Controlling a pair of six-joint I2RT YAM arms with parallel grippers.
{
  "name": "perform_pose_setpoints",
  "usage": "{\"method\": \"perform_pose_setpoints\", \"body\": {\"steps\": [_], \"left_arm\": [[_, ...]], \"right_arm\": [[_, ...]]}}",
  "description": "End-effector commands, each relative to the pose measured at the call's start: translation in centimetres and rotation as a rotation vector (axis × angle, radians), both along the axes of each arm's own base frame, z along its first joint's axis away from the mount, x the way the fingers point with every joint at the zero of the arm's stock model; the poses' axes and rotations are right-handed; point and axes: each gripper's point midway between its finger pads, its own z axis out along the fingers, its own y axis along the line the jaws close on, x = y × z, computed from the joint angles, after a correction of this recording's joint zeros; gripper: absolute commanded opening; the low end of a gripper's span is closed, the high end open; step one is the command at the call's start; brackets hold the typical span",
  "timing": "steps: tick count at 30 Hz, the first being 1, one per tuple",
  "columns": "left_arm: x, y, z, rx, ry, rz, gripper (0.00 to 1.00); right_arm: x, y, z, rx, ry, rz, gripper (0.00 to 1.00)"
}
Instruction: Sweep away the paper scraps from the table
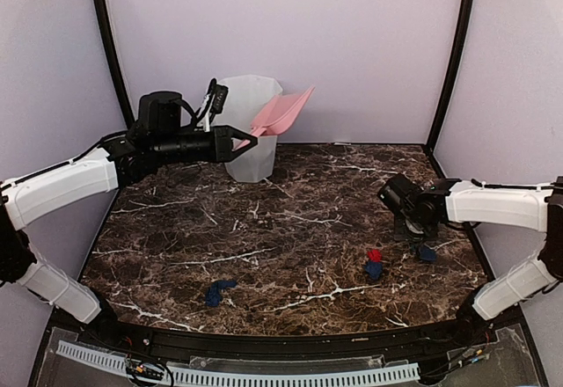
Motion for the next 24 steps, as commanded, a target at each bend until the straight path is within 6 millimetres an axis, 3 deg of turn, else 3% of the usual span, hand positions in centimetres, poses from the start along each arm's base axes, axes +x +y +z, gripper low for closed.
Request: {"method": "perform_pose_setpoints", "body": {"steps": [1,3,5,10,14,17,20,24], "left_arm": [[-0.5,0.3,1.5,-0.023,-0.056,0.003,0.00],[-0.4,0.3,1.3,-0.018,-0.053,0.006,0.00],[-0.4,0.3,1.1,-0.013,-0.050,0.008,0.00],[-0.6,0.3,0.8,-0.004,-0.048,0.008,0.00],[-0.8,0.2,0.6,0.004,-0.046,0.004,0.00],[-0.7,0.2,0.5,0.012,-0.042,0.002,0.00],[-0.7,-0.1,0.4,0.014,-0.040,-0.005,0.00],[-0.6,-0.5,0.3,0.025,-0.034,-0.016,0.00]], "right_arm": [[0.4,4.2,-0.3,0.212,0.007,0.134,0.00],[0.5,7.1,1.5,0.348,-0.041,0.247,0.00],[0.8,7.7,3.6,0.406,-0.114,0.274,0.00],[1.1,2.4,6.8,0.221,-0.209,0.070,0.00],[0.4,-1.4,7.0,0.083,-0.215,-0.093,0.00],[-1.4,-4.4,6.7,-0.046,-0.178,-0.233,0.00],[-2.8,-6.2,6.5,-0.119,-0.161,-0.339,0.00],[-3.5,-6.9,6.2,-0.164,-0.137,-0.399,0.00]]}}
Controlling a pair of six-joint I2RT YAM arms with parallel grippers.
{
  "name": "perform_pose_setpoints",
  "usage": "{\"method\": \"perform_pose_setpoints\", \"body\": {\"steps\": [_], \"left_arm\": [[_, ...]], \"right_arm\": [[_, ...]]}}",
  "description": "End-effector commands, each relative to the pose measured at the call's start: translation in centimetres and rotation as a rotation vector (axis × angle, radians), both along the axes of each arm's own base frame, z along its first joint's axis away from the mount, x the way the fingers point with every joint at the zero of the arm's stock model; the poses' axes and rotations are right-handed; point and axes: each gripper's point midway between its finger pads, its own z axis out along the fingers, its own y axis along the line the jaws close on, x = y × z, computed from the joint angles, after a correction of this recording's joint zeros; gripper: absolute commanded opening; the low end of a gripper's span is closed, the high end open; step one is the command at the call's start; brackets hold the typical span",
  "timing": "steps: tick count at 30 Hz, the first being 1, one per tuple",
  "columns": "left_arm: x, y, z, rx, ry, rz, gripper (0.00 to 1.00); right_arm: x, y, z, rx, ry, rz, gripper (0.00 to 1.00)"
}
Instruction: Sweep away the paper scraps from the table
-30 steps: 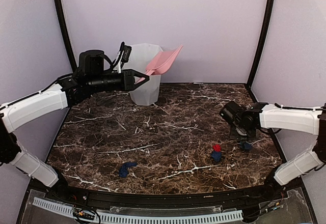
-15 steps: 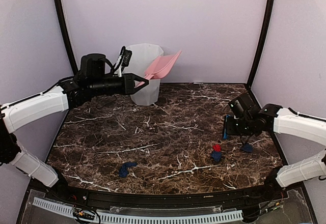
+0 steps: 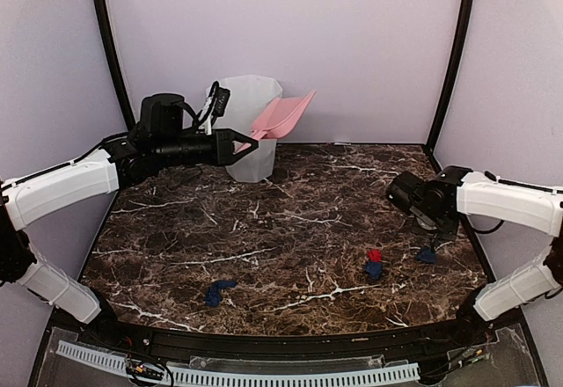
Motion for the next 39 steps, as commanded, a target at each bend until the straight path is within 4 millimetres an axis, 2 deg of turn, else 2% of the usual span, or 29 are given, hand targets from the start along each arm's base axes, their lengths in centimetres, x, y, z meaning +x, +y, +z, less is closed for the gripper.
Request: {"method": "perform_pose_setpoints", "body": {"steps": [1,4,9,14,21,24,29,32,35,37,39], "left_arm": [[-0.5,-0.4,0.8,0.004,-0.027,-0.024,0.00],[-0.6,-0.4,0.8,0.008,-0.030,-0.022,0.00],[-0.6,-0.3,0.7,0.013,-0.030,-0.021,0.00],[-0.6,-0.4,0.3,0.015,-0.022,-0.024,0.00],[-0.5,-0.7,-0.1,0.018,-0.016,-0.026,0.00],[-0.5,-0.8,-0.4,0.022,-0.008,-0.028,0.00],[-1.3,-0.8,-1.1,0.017,0.008,-0.035,0.00],[-2.3,-0.7,-1.7,0.014,0.017,-0.035,0.00],[-3.1,-0.7,-2.3,0.020,0.020,-0.030,0.00],[-3.6,-0.7,-2.9,0.029,0.025,-0.022,0.00],[-4.0,-0.5,-3.6,0.039,0.034,-0.012,0.00]], "right_arm": [[-1.6,-2.6,1.4,-0.097,-0.021,-0.148,0.00],[-1.9,-2.4,0.7,-0.108,0.007,-0.158,0.00],[-2.0,-1.1,-2.0,-0.084,0.089,-0.109,0.00],[0.0,2.5,-4.3,0.063,0.090,0.100,0.00],[0.7,6.0,-3.5,0.254,0.027,0.291,0.00],[1.3,8.5,-3.2,0.359,-0.014,0.401,0.00],[1.5,13.2,-4.0,0.499,0.008,0.596,0.00],[2.3,16.2,-2.4,0.582,-0.051,0.710,0.00],[3.1,18.6,0.6,0.663,-0.151,0.817,0.00],[3.3,19.2,2.5,0.683,-0.200,0.852,0.00],[3.5,18.7,4.3,0.671,-0.239,0.848,0.00]]}}
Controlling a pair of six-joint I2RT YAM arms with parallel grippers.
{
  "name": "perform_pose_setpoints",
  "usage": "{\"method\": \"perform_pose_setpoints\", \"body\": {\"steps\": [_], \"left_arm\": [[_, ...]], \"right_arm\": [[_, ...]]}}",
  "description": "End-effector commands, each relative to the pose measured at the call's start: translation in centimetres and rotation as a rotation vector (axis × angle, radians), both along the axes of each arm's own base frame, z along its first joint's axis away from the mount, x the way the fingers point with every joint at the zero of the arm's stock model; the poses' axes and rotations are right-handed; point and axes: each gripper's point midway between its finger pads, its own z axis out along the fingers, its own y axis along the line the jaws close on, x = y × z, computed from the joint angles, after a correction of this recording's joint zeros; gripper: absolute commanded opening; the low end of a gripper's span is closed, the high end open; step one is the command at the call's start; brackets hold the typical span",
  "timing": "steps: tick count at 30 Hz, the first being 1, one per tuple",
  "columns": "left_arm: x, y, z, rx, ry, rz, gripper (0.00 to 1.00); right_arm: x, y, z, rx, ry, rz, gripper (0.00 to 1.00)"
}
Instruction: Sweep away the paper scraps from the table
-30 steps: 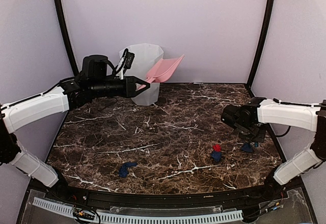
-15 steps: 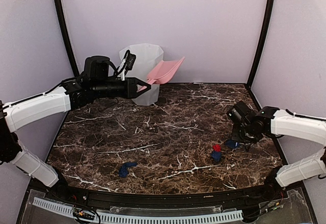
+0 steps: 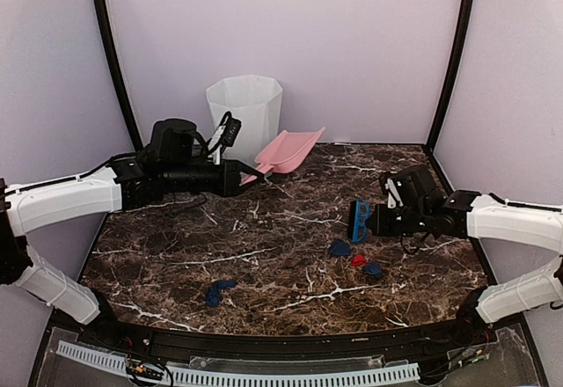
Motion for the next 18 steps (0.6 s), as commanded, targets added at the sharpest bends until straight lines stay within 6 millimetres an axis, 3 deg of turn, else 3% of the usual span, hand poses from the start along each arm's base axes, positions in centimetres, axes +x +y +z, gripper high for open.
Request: {"method": "perform_pose_setpoints", "body": {"steps": [1,4,6,9,14,18], "left_arm": [[-0.9,0.9,1.3,-0.030,-0.044,0.040,0.00],[-1.2,1.6,0.9,-0.017,-0.047,0.066,0.00],[-1.6,2.1,0.6,-0.005,-0.052,0.089,0.00],[-2.0,2.3,-0.1,0.014,-0.046,0.099,0.00],[-2.9,2.1,-2.3,0.068,-0.027,0.104,0.00],[-3.6,2.0,-3.6,0.098,-0.017,0.102,0.00]], "right_arm": [[1.1,1.6,5.8,0.100,-0.154,0.052,0.00],[1.1,-2.4,6.2,-0.013,-0.144,-0.124,0.00],[0.1,-5.7,5.2,-0.117,-0.087,-0.248,0.00],[-1.4,-8.3,4.7,-0.196,-0.037,-0.341,0.00],[-3.5,-10.4,4.0,-0.311,0.024,-0.404,0.00],[-4.9,-9.7,3.2,-0.372,0.079,-0.371,0.00]]}}
